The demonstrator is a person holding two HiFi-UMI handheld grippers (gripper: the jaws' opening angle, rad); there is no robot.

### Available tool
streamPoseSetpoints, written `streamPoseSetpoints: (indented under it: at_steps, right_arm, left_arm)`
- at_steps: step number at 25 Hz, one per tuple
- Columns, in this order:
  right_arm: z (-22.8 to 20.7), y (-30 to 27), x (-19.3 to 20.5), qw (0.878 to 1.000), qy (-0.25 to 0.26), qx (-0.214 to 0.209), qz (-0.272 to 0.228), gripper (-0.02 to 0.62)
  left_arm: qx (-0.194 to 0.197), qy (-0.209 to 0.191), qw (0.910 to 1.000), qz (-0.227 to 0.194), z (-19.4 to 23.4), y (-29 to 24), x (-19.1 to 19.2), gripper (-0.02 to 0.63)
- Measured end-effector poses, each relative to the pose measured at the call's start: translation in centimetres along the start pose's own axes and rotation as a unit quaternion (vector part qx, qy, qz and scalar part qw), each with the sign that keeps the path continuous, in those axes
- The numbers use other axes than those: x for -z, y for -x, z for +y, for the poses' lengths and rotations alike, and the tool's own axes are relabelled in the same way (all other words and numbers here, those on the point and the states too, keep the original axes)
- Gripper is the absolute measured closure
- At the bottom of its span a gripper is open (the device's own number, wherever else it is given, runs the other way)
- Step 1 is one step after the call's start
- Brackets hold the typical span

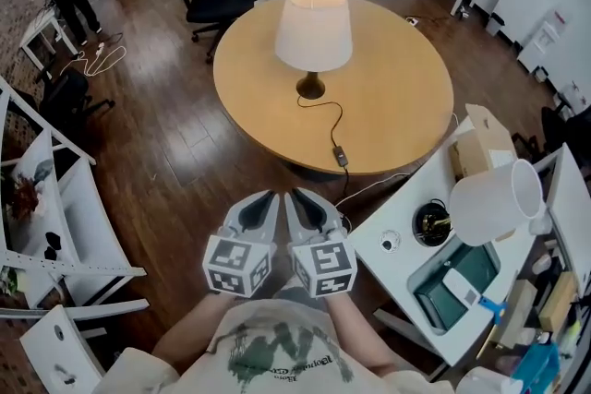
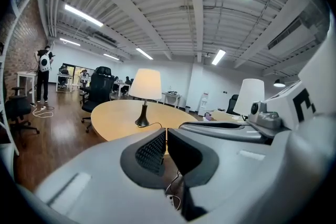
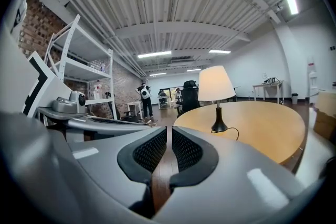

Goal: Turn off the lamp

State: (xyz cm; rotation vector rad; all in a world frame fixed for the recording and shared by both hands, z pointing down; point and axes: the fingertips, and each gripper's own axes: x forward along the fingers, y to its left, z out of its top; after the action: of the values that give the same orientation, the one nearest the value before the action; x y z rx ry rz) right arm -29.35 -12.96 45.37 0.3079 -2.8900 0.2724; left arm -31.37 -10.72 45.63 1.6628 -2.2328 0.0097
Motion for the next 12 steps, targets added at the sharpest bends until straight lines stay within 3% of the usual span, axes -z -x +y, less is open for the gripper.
streamPoseSetpoints:
  at_steps: [12]
  right_arm:
    - [-6.8,0.2,0.0,0.998,-0.019,0.067,-0.008,0.566]
  left_arm:
    - [0.063,-0.021,0.9975,0.023,-2.8,-6.5,0.2,0.606]
